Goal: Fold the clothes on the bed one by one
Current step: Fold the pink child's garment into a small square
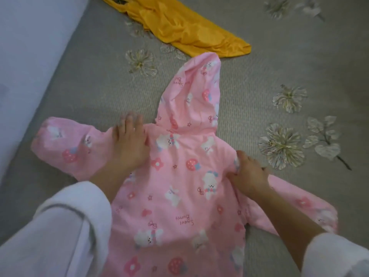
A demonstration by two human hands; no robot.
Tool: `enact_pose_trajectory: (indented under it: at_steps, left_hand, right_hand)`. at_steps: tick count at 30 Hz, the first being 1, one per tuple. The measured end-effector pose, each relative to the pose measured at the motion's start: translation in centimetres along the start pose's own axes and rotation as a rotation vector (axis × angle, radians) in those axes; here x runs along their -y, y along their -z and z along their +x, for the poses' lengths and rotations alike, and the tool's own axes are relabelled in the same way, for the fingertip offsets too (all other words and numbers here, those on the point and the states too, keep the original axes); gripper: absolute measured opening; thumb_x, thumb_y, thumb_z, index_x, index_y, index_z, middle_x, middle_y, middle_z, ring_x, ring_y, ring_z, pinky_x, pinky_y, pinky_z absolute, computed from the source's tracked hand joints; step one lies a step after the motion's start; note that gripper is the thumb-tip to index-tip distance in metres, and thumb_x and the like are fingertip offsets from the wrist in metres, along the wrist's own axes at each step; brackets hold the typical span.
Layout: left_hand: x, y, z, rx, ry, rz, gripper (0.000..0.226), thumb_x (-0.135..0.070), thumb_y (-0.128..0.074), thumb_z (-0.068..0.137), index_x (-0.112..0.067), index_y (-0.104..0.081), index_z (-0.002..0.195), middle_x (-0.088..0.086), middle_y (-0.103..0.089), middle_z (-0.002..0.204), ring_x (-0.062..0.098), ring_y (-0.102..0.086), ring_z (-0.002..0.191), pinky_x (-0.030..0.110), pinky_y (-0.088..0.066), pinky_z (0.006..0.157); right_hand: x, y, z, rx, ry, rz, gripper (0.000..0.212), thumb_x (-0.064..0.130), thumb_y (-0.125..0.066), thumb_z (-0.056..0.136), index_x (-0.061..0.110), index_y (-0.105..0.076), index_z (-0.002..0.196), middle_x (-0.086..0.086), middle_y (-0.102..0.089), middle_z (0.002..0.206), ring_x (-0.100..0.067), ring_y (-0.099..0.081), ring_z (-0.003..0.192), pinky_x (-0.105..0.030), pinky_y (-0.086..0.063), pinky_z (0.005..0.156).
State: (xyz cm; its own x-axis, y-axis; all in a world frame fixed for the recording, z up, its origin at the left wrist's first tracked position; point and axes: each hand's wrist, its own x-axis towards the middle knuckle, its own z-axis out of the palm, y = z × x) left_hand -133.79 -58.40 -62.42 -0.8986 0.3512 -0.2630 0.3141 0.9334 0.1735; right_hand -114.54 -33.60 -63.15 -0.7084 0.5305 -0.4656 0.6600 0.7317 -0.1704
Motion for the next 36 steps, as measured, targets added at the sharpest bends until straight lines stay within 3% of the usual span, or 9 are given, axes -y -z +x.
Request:
enact_pose_trajectory:
  at_steps: [2, 4, 9, 12, 20, 24, 30, 34, 36]
  left_hand:
    - [2.6, 0.6, 1.5, 0.219, 0.058, 0.141, 0.069, -0.042, -0.046, 0.092, -0.021, -0.017, 0.151, 0.014, -0.040, 0.146, 0.031, -0.032, 0.138, 0.055, -0.011, 0.113]
    - [3.0, 1.6, 1.4, 0.335, 0.092, 0.045, 0.060, -0.052, -0.046, 0.082, -0.026, -0.044, 0.136, 0.007, -0.057, 0.129, 0.029, -0.048, 0.125, 0.056, -0.021, 0.111]
    - [-1.3, 8.4, 0.8, 0.236, 0.098, -0.297, 0.036, -0.042, -0.057, 0.049, -0.014, -0.065, 0.071, 0.002, -0.062, 0.071, 0.027, -0.058, 0.077, 0.037, -0.044, 0.083]
    - [-5.1, 15.2, 0.9, 0.159, 0.027, -0.466, 0.023, -0.033, -0.058, 0.046, -0.011, -0.058, 0.056, 0.004, -0.050, 0.056, 0.019, -0.044, 0.055, 0.028, -0.032, 0.052]
    - [-16.1, 28.5, -1.9, -0.305, -0.317, -0.586, 0.028, -0.029, -0.062, 0.075, -0.013, -0.071, 0.096, 0.012, -0.069, 0.090, 0.022, -0.056, 0.080, 0.035, -0.045, 0.071]
    - [-19.7, 29.4, -4.6, -0.461, -0.382, -0.402, 0.027, -0.040, -0.052, 0.069, -0.018, -0.064, 0.078, 0.004, -0.059, 0.080, 0.031, -0.053, 0.098, 0.046, -0.038, 0.087]
    - [-22.6, 20.5, -9.4, -0.419, -0.349, -0.241, 0.053, -0.054, -0.041, 0.068, -0.014, -0.073, 0.082, 0.005, -0.069, 0.083, 0.032, -0.053, 0.097, 0.045, -0.034, 0.086]
    - [-22.9, 11.0, -14.5, -0.241, -0.411, -0.097, 0.036, -0.042, -0.043, 0.068, -0.021, -0.072, 0.074, -0.001, -0.066, 0.068, 0.030, -0.061, 0.073, 0.039, -0.041, 0.065]
    - [-23.1, 6.1, -17.1, -0.063, -0.393, 0.000, 0.023, -0.037, -0.052, 0.069, -0.028, -0.071, 0.079, -0.008, -0.065, 0.072, 0.027, -0.061, 0.079, 0.038, -0.034, 0.070]
  right_hand:
    - [-0.3, 0.2, -0.5, -0.016, 0.042, -0.006, 0.027, 0.031, -0.056, 0.085, 0.024, -0.044, 0.108, -0.003, -0.060, 0.099, -0.027, -0.057, 0.104, -0.040, -0.027, 0.084]
    - [-0.8, 1.4, -0.9, -0.042, 0.083, 0.027, 0.010, 0.031, -0.048, 0.090, 0.024, -0.042, 0.085, 0.001, -0.057, 0.081, -0.029, -0.060, 0.094, -0.038, -0.029, 0.080]
    - [-3.1, 9.6, -1.6, -0.143, 0.058, 0.169, 0.033, 0.038, -0.041, 0.083, 0.011, -0.055, 0.072, -0.001, -0.061, 0.063, -0.028, -0.061, 0.070, -0.033, -0.045, 0.067]
    - [-4.4, 16.5, -2.2, -0.326, -0.046, 0.324, 0.038, 0.038, -0.038, 0.069, 0.005, -0.058, 0.066, -0.006, -0.061, 0.057, -0.028, -0.060, 0.062, -0.030, -0.044, 0.061]
    - [-7.9, 32.1, -5.6, -0.895, 0.110, 0.359, 0.016, 0.027, -0.042, 0.076, 0.018, -0.049, 0.064, -0.008, -0.045, 0.082, -0.030, -0.049, 0.084, -0.054, -0.041, 0.088]
    - [-12.1, 35.2, -7.0, -0.997, 0.142, 0.231, 0.024, 0.028, -0.046, 0.079, 0.016, -0.066, 0.086, -0.010, -0.053, 0.096, -0.027, -0.045, 0.099, -0.043, -0.027, 0.093]
    - [-21.1, 32.0, -8.2, -0.883, 0.316, 0.041, 0.032, 0.036, -0.045, 0.074, 0.012, -0.066, 0.075, -0.008, -0.058, 0.087, -0.026, -0.049, 0.089, -0.044, -0.028, 0.086]
    - [-27.7, 25.5, -8.2, -0.492, 0.352, -0.197, 0.026, 0.039, -0.048, 0.068, 0.020, -0.064, 0.073, 0.002, -0.055, 0.075, -0.028, -0.057, 0.082, -0.043, -0.032, 0.082]
    - [-30.0, 21.6, -8.2, -0.174, 0.304, -0.306, 0.013, 0.036, -0.055, 0.073, 0.027, -0.061, 0.081, 0.010, -0.048, 0.080, -0.021, -0.054, 0.094, -0.039, -0.026, 0.088]
